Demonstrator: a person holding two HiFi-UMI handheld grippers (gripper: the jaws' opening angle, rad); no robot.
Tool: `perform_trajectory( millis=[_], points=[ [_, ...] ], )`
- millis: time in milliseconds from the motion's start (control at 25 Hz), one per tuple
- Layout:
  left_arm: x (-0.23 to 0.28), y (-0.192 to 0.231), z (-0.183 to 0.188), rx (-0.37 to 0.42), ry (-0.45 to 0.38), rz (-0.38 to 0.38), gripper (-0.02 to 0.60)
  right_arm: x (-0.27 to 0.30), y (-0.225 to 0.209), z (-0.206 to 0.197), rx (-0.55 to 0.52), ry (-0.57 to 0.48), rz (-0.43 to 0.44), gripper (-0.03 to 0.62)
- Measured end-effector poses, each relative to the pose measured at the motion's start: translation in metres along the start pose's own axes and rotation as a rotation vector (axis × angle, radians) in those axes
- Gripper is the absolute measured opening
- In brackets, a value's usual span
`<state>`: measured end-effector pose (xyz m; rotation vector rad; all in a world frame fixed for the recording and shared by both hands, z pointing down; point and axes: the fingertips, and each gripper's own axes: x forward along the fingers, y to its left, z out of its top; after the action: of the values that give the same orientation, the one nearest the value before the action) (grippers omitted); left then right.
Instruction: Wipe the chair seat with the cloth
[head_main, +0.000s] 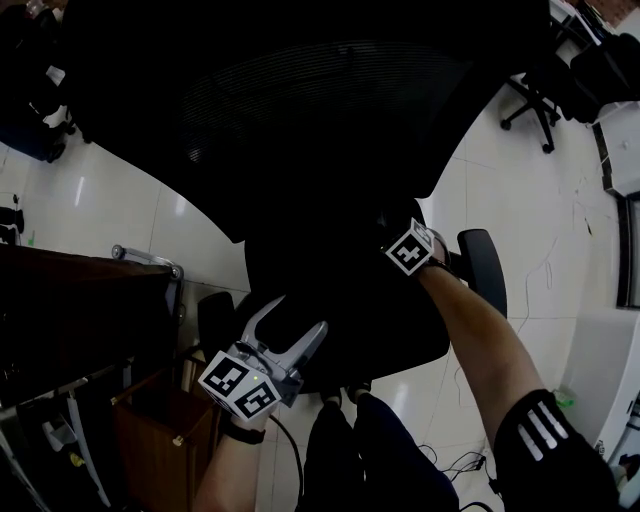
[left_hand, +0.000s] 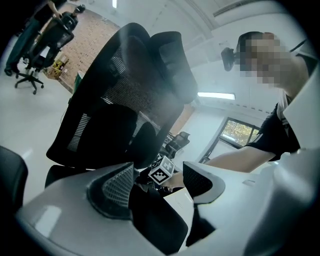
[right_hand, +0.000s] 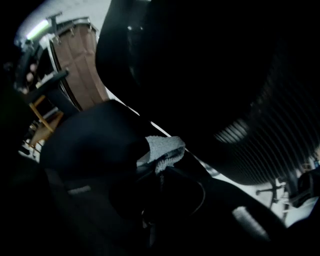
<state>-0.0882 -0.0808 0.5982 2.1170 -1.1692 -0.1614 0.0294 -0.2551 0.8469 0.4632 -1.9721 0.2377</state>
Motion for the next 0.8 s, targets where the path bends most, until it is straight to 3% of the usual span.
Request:
perform_trajectory(
  millis=[80, 280, 440, 600, 800],
  points=[
    [-0.013, 0.005, 0.003, 0.013, -0.006, 0.039, 0.322, 0.004, 0.051, 0.039, 0.014, -0.074, 0.096, 0.029],
    [-0.043, 0.026, 0.01, 0.015, -0.04, 0.111, 0.327, 0.021, 0.18, 0.13, -0.094, -0.189, 0.27, 0.031],
    [-0.064, 0.034, 0.004, 0.017, -0.038, 0.144, 0.328, 0.039, 0.272, 0.15, -0.249, -0.184, 0.376, 0.031],
    [-0.073, 0.039, 0.002, 0.015, -0.055, 0.146, 0.328, 0.062, 0.298, 0.136, -0.271, -0.143, 0.394, 0.031],
    [-0.067, 0.036, -0.002, 0.017, -0.049, 0.129, 0.328, 0.065, 0.264, 0.092, -0.263, -0.103, 0.345, 0.031]
  ],
)
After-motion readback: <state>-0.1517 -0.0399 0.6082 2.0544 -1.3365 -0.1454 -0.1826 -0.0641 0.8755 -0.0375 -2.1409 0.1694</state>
